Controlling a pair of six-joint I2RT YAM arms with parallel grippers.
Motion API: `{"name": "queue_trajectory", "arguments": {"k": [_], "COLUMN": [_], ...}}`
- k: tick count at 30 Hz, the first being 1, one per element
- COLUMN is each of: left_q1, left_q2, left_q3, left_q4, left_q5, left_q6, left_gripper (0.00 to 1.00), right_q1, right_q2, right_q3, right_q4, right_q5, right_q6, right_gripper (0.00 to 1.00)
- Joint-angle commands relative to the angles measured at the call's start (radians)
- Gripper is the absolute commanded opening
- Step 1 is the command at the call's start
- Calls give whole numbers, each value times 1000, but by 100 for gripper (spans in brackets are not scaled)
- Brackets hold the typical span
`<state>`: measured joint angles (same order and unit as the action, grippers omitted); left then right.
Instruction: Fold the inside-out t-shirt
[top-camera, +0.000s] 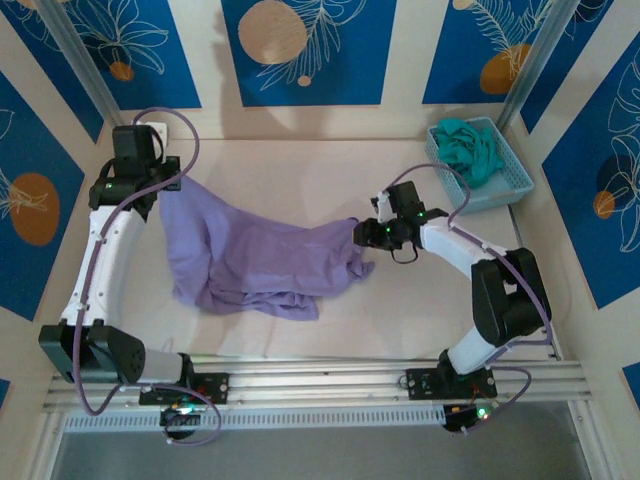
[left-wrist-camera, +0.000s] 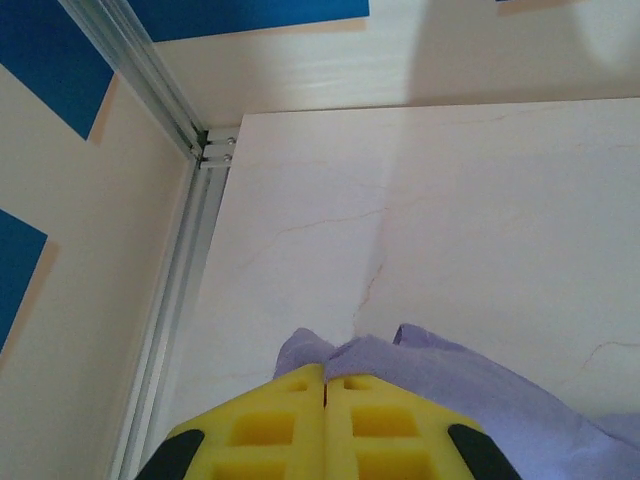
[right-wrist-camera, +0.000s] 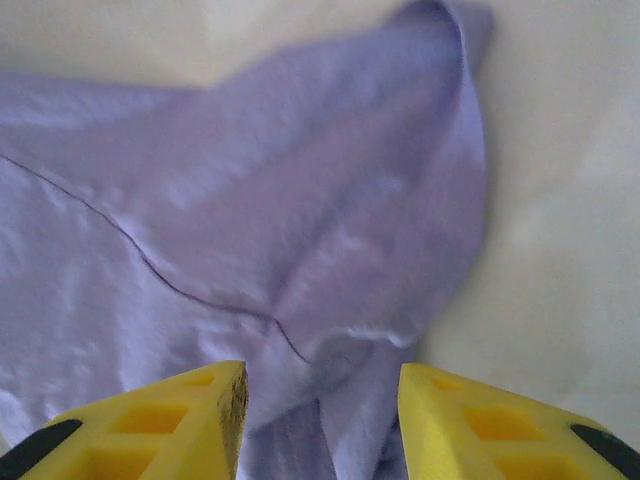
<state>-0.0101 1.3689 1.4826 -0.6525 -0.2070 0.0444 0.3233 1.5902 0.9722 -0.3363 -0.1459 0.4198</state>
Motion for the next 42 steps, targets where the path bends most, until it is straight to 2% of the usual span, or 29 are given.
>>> {"name": "queue_trajectory", "arguments": {"k": [1, 5, 10, 15, 25, 32, 42], "left_q1": [13, 12, 12, 13, 13, 13, 13], "left_q2": [-33, -34, -40, -42, -41, -42, -42], "left_q3": [-17, -21, -28, -30, -35, -38, -39], "left_q4": [33, 33, 40, 42, 48, 50, 53], "left_q5": [34, 45, 52, 62, 79, 85, 95], "left_q6": [-6, -6, -8, -9, -12, -14, -11], "left_gripper": [0, 0, 0, 0, 0, 0, 0], "right_q1": [-24, -59, -65, -64, -41, -35, -47], "right_q2": [24, 76, 129, 150, 160, 192, 82], "right_q3": [-53, -84, -78, -76, -86, -86, -117], "right_q4": [61, 184, 234, 252, 206, 323, 377], "right_q5": [-79, -199, -237, -244, -184, -274, -229], "right_q6": [57, 120, 151, 162, 154, 206, 188], "right_gripper": [43, 44, 47, 48, 51, 51, 46]}}
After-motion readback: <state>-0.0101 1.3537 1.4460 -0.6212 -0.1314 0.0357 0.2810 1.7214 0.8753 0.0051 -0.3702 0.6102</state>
